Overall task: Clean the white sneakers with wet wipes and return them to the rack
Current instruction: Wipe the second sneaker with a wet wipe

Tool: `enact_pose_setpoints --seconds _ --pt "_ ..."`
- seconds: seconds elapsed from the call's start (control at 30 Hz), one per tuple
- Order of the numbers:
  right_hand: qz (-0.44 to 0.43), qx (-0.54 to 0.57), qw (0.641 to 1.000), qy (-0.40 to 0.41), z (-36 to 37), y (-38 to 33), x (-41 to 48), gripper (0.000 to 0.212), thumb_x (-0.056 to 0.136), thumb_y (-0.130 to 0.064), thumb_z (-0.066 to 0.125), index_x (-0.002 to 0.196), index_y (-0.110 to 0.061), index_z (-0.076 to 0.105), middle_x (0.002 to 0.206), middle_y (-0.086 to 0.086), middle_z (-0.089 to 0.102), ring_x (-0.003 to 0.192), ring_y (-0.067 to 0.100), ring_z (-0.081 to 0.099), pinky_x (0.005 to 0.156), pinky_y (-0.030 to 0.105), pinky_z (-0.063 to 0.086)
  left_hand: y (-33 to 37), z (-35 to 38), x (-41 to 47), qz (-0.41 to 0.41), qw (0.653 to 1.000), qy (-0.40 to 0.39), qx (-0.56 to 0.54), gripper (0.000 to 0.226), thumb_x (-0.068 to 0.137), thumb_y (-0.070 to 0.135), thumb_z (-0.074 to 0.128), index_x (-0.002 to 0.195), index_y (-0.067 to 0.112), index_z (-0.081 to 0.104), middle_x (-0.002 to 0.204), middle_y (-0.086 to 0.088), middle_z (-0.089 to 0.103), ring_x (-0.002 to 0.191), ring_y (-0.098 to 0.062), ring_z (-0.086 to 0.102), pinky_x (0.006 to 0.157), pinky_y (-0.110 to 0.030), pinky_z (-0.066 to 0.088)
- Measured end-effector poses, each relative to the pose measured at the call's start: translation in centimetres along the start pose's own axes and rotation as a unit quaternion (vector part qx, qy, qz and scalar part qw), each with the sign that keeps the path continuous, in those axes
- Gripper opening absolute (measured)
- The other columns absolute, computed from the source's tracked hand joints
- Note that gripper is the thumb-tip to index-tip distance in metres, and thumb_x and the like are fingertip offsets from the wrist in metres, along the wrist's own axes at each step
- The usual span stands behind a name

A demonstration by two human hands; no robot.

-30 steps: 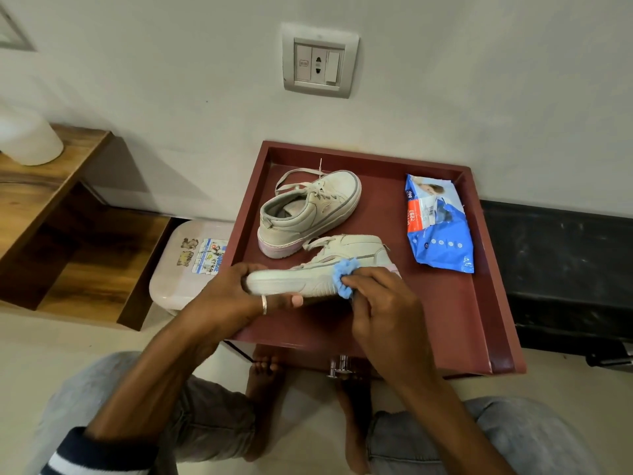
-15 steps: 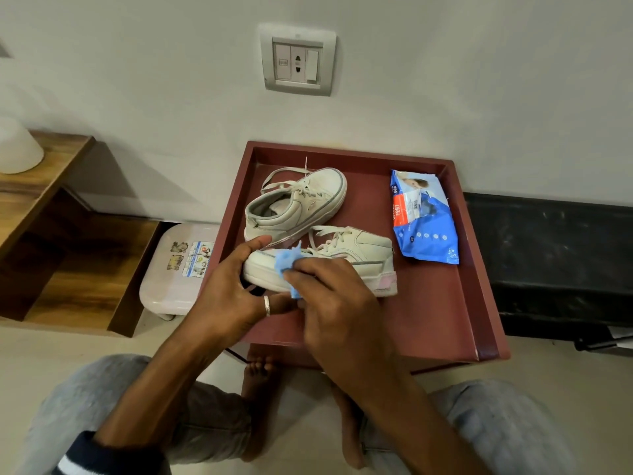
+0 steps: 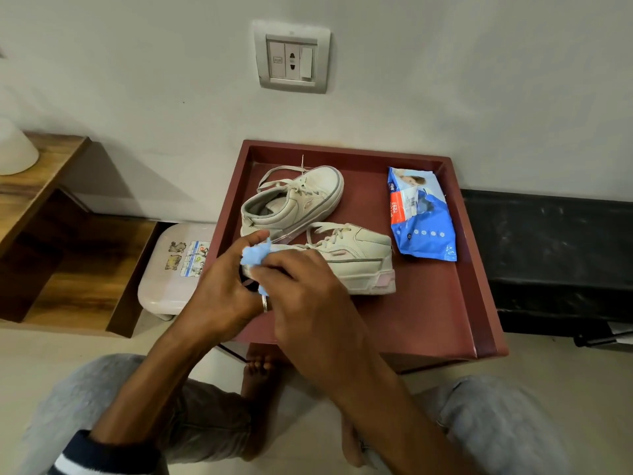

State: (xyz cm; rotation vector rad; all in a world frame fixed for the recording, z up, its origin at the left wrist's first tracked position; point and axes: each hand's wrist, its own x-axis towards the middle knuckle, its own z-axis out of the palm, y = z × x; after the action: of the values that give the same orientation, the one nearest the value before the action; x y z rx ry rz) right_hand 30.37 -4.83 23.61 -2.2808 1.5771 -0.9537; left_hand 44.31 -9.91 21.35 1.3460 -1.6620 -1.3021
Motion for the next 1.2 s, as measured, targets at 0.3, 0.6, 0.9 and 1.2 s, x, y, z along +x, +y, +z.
enact_pose_setpoints --seconds 0.3,0.6,0.9,1.2 --pt "0.108 -0.008 0.992 0.069 -2.6 5.2 -2.2 0.028 0.085 0.005 0.062 0.108 -0.007 0.074 0.108 0.003 0.068 0.101 0.018 0.063 0.086 0.034 0.054 0.1 -0.1 0.3 -0.023 0.999 0.001 -0.025 0.105 0.049 0.029 0.093 0.144 0.027 0.047 0.123 0.017 0.060 0.106 0.008 0.063 0.079 -0.008 0.052" --pt "0.003 -0.020 1.000 0.023 -0.6 2.5 -0.9 0.031 0.085 0.001 0.059 0.114 -0.004 0.070 0.113 0.009 0.065 0.103 0.023 0.058 0.092 0.028 0.048 -0.3 -0.2 0.2 -0.015 1.000 -0.008 -0.017 0.099 0.055 0.026 0.089 0.144 0.020 0.047 0.123 0.013 0.061 0.103 0.006 0.065 0.080 -0.010 0.054" --pt "0.028 -0.025 0.998 0.055 -1.2 3.4 -1.2 0.029 0.087 -0.005 0.054 0.109 -0.003 0.073 0.108 0.009 0.068 0.099 0.023 0.062 0.087 0.033 0.052 -0.4 -0.3 0.3 -0.019 1.000 -0.010 -0.013 0.100 0.053 0.032 0.090 0.142 0.025 0.045 0.123 0.017 0.059 0.104 0.008 0.064 0.080 -0.009 0.053" --pt "0.025 -0.027 0.997 0.061 -1.0 5.0 -2.5 0.028 0.080 0.005 0.063 0.104 -0.005 0.074 0.106 0.006 0.069 0.095 0.021 0.061 0.085 0.029 0.050 -1.2 -1.6 0.7 -0.043 0.997 -0.059 -0.002 0.103 0.046 0.046 0.099 0.135 0.028 0.050 0.112 0.013 0.068 0.102 -0.003 0.069 0.076 -0.017 0.058"
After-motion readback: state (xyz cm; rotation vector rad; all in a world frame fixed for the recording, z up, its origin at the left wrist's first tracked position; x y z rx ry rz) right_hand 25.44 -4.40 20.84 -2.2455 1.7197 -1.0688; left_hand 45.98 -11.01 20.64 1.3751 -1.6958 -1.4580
